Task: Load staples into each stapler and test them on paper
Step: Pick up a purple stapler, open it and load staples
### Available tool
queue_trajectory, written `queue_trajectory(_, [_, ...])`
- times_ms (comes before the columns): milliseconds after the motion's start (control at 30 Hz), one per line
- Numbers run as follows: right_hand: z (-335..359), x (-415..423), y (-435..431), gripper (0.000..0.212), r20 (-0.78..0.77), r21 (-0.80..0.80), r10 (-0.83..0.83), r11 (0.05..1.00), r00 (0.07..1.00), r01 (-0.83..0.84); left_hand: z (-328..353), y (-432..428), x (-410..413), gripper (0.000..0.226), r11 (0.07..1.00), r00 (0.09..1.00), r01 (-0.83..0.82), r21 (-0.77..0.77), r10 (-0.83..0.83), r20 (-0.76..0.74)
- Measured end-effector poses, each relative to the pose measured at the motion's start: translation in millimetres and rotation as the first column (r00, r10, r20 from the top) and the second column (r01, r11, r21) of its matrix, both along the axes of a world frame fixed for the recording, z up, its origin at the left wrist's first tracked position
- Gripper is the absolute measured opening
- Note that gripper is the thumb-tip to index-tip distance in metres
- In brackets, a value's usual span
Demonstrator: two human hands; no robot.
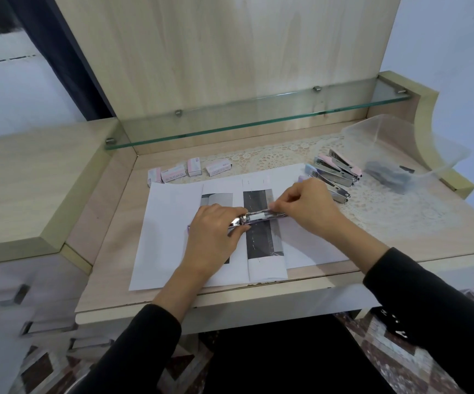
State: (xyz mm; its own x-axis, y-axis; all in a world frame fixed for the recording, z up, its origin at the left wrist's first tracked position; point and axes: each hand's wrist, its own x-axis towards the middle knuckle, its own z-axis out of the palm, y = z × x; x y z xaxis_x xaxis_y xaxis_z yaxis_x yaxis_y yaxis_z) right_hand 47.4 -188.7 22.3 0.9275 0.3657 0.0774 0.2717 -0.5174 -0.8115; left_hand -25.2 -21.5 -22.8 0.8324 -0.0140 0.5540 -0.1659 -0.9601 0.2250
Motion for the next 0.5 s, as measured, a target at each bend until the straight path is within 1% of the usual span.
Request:
queue_trajectory(100, [-6.0,-8.0,3.4,0.013,-0.025,-0.055,-0.017,0.998,1.000,0.016,0.1,-0.2,-0.5,0.027,1.000,1.000,-0.011,-0.002,0.011,0.002])
queue_trajectory(267, [-9.8,-16.5,12.1,0.005,-0.032,-0.029,-0.097,0.995,0.995,0.096,-0.8,-0.3,-0.4,0.028,1.000,1.000,-0.011,-0.008,0.011,0.000])
queue_trajectory(500, [-13.9,-25.8,24.8,0.007,-0.015,0.009,-0.203,0.979,0.979,0.204,1.7,-1.3,-1.0,0.024,1.000,1.000,0.008,-0.004,-0.007,0.028])
